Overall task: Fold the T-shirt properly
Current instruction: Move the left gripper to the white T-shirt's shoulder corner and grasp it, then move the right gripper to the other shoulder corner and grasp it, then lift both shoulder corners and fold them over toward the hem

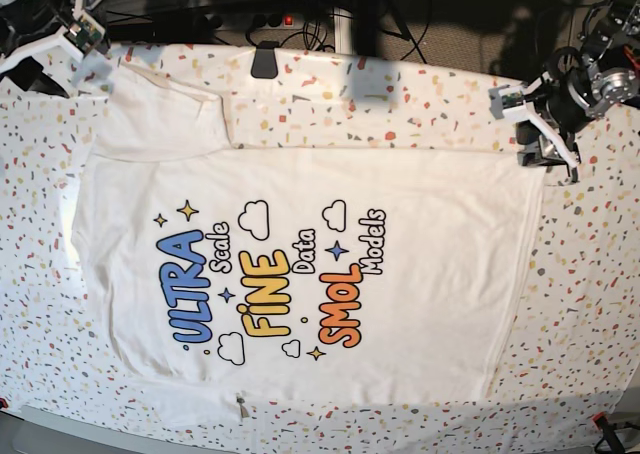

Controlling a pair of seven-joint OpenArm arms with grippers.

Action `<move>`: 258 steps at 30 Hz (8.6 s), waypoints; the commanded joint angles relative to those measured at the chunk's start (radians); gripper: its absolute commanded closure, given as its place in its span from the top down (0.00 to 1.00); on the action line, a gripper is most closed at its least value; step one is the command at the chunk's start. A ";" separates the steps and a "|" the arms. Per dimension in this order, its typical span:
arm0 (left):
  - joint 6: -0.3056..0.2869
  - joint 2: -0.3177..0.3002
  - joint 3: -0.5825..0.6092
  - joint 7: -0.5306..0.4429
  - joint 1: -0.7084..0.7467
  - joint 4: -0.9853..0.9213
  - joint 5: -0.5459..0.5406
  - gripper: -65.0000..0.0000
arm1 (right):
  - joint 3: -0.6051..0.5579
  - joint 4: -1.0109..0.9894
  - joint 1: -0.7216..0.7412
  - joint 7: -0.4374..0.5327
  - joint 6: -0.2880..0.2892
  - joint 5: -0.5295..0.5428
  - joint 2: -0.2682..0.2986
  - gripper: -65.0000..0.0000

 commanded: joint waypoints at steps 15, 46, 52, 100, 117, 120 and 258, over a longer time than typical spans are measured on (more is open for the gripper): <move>0.066 -0.014 0.168 0.006 -0.139 -0.161 0.069 0.16 | 0.010 0.016 -0.009 0.013 -0.015 0.002 0.005 0.66; 0.066 -0.014 0.168 0.009 -0.139 -0.156 0.069 0.00 | -0.440 -0.449 0.318 0.151 -0.188 -0.306 -0.020 0.66; 0.066 -0.014 0.168 0.009 -0.139 -0.156 0.069 0.00 | -0.439 -0.449 0.318 0.130 -0.241 -0.209 -0.023 0.66; 0.066 0.000 0.168 0.006 -0.139 -0.156 0.069 0.00 | -0.517 -0.588 0.451 0.076 -0.217 -0.339 -0.020 0.00; 0.189 0.000 0.168 0.006 -0.145 -0.156 0.069 0.00 | -0.516 -0.388 0.492 -0.083 -0.320 -0.218 -0.020 0.00; 0.189 0.000 0.168 0.006 -0.147 -0.156 0.069 0.00 | -0.516 -0.388 0.547 -0.108 -0.323 -0.134 -0.021 0.00; 0.016 0.268 0.166 0.095 -0.694 -0.483 -0.332 0.00 | -0.734 -1.131 1.584 -0.265 -0.232 0.102 -0.106 0.00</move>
